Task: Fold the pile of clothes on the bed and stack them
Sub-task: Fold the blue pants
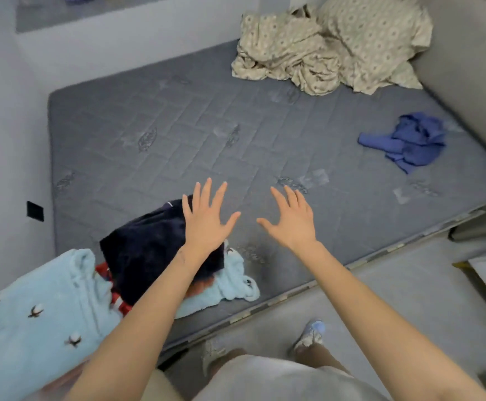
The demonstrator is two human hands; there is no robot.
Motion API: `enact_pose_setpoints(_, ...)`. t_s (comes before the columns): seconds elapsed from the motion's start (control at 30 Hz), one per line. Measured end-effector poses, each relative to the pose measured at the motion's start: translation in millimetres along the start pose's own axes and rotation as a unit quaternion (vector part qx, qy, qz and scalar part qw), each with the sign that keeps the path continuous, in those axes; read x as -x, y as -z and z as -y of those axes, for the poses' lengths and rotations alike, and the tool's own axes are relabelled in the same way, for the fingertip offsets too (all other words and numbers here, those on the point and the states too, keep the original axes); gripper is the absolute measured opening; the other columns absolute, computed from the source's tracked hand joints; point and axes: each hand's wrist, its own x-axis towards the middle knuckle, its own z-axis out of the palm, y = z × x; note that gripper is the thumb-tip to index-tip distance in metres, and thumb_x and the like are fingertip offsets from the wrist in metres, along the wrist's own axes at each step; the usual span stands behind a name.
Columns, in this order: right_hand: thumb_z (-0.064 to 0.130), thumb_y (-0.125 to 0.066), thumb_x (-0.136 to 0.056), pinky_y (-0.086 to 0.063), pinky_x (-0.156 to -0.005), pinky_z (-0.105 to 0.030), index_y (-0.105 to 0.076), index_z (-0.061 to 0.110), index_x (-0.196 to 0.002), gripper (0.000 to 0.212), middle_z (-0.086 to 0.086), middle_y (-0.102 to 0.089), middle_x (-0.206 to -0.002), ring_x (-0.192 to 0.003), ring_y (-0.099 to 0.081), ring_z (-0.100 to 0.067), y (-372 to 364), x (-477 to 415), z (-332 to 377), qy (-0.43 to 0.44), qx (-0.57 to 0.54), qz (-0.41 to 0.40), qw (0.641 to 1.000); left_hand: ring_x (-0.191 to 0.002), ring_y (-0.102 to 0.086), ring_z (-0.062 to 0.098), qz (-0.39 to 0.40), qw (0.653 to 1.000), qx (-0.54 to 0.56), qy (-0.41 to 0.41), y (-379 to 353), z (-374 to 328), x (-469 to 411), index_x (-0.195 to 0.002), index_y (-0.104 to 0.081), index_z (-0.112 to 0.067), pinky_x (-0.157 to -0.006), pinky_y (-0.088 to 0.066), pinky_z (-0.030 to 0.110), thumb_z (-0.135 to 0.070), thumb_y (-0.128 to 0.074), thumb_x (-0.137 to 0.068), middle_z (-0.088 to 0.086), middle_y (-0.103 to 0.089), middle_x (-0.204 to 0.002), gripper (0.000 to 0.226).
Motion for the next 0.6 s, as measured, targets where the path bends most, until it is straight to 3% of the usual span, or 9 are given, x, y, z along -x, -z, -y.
enact_pose_setpoints(0.3, 0.063, -0.052, -0.088, -0.015, -0.119, -0.045, -0.011, 0.031, -0.155, 0.085, -0.005, -0.007, -0.163, -0.149, -0.005, -0.028, 108, 8, -223, -0.083, 0.029, -0.014, 0.996, -0.150, 0.005, 0.023, 0.049, 0.996, 0.034, -0.073, -68, -253, -53, -0.154, -0.017, -0.032, -0.117, 0.006, 0.051, -0.061, -0.044, -0.093, 0.001, -0.002, -0.164, 0.074)
enact_pose_setpoints(0.6, 0.065, -0.051, -0.087, -0.013, -0.118, -0.044, -0.006, 0.033, -0.155, 0.088, -0.004, -0.006, -0.163, -0.150, -0.003, -0.027, 167, -33, -365, -0.165, -0.010, -0.027, 0.986, -0.150, 0.006, 0.024, 0.075, 0.986, 0.018, -0.146, -113, -393, -142, -0.154, -0.011, -0.034, -0.116, 0.009, 0.051, -0.064, -0.044, -0.091, 0.001, -0.005, -0.164, 0.078)
